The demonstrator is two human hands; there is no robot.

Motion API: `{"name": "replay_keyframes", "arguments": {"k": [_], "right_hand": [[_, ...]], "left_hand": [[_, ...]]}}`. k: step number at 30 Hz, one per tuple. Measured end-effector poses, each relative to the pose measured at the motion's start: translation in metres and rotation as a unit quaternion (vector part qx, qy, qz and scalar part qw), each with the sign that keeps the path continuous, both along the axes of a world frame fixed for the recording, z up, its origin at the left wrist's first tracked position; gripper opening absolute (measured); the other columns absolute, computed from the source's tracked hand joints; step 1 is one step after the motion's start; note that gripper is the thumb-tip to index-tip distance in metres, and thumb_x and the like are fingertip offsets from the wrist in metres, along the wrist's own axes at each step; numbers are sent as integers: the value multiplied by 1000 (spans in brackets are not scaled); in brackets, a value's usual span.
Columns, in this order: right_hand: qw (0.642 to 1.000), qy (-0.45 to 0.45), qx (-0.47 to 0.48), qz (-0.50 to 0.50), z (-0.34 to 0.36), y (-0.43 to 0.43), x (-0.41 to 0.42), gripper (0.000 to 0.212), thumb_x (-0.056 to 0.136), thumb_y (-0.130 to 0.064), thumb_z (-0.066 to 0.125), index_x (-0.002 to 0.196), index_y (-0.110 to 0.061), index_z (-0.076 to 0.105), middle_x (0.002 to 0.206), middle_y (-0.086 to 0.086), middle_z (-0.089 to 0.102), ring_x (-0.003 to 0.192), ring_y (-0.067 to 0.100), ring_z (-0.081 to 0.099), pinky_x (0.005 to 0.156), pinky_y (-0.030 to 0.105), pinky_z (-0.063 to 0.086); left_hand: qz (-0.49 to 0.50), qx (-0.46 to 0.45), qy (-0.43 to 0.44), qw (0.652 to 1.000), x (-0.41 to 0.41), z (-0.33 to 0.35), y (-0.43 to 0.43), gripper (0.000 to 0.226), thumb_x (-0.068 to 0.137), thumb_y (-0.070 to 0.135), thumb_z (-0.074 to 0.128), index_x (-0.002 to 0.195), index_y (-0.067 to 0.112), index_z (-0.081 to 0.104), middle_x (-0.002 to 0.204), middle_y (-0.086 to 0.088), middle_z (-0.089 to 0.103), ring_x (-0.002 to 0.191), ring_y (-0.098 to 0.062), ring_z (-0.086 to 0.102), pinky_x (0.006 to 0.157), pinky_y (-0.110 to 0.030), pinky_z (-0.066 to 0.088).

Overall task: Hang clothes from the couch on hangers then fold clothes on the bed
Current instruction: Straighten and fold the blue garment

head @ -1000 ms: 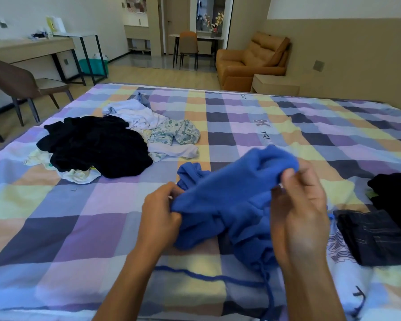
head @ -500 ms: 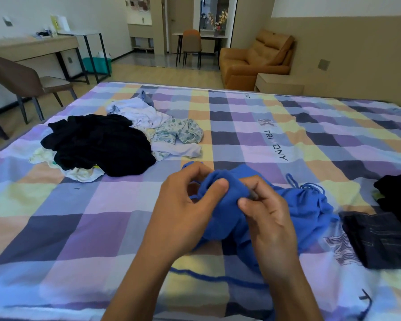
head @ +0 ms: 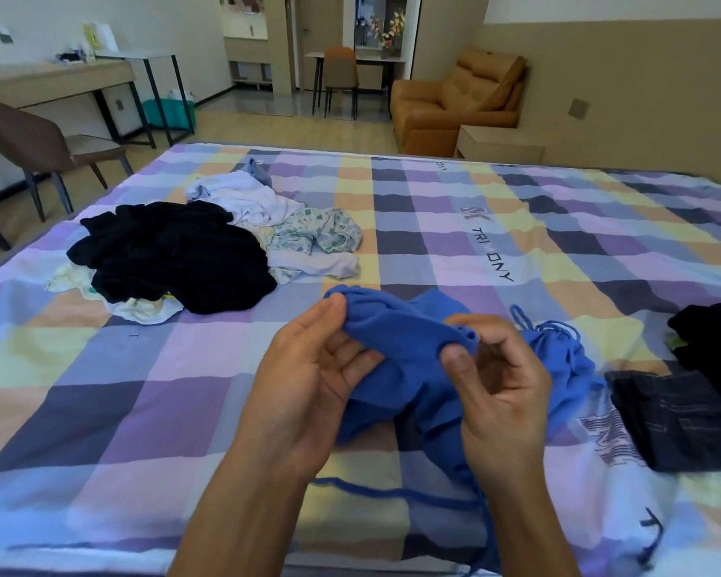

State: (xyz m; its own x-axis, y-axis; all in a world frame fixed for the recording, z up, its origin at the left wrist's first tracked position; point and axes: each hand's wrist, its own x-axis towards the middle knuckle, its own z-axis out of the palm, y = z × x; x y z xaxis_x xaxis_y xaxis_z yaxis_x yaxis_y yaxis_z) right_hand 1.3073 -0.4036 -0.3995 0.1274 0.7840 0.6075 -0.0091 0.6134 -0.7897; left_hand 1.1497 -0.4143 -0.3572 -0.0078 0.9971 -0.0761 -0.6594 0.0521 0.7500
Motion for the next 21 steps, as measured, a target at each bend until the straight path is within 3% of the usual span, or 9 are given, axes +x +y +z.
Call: {"name": "replay_keyframes", "arguments": {"k": [2,4,7,11,14,16,17,19,21], "right_hand": [[999,-41,-25,18,-5,2,3,8,91,-21,70,93,-29,68,96,-9,70,94,15,66,85,30,50],[993,-89,-57,49,-3,0,7,11,86,-29,69,94,-23,69,99,-2,71,99,24,65,90,42,49],[990,-66,-64,110,8,-4,10,30,88,-37,53,90,-10,66,97,2,69,99,20,64,88,33,47],[981,-131,-110,87,10,-2,3,23,86,-36,63,85,-13,67,81,0,66,78,20,63,76,39,51],[985,-78,-123,97,8,-3,2,12,91,-19,63,80,-21,68,72,-5,66,67,9,60,64,25,48],[982,-2,-143,125,9,-7,2,20,93,-9,61,85,-22,73,75,-2,69,70,6,62,62,22,52],[977,18,-148,150,11,-10,1,20,93,-9,61,87,-22,74,77,0,70,72,7,64,64,23,54],[971,-3,-143,192,11,-11,-1,17,94,-19,60,80,-20,69,69,1,61,68,8,58,61,25,48],[972,-46,-139,182,6,-2,1,22,94,-32,57,75,-21,60,68,0,52,67,8,49,64,23,41]], "left_hand": [[-32,-11,-49,998,2,2,1,51,90,30,55,126,-4,64,118,-20,72,97,-22,74,82,-30,62],[-11,-3,6,1000,6,-1,1,46,92,30,54,117,-5,68,109,-20,73,89,-22,73,79,-31,61],[50,26,161,985,13,-8,-2,32,98,27,54,90,-1,68,89,-20,70,80,-26,64,74,-38,53],[48,101,246,963,20,-13,-7,29,99,27,60,90,1,70,84,-13,74,79,-16,68,71,-30,56],[18,175,343,923,16,-30,-6,40,91,41,63,121,15,66,118,-8,69,112,-23,66,94,-47,54],[-34,189,428,883,12,-46,-6,67,80,39,75,140,29,48,139,7,56,129,-18,55,101,-41,49],[-46,197,463,863,12,-55,-4,70,78,33,78,141,33,47,139,14,56,129,-12,55,101,-34,48],[-27,194,497,845,8,-66,-2,42,83,23,72,120,39,63,114,24,67,109,0,63,92,-22,51],[-10,182,497,848,-9,-63,-1,26,79,31,65,92,53,70,86,28,70,84,9,63,77,-12,51]]}}
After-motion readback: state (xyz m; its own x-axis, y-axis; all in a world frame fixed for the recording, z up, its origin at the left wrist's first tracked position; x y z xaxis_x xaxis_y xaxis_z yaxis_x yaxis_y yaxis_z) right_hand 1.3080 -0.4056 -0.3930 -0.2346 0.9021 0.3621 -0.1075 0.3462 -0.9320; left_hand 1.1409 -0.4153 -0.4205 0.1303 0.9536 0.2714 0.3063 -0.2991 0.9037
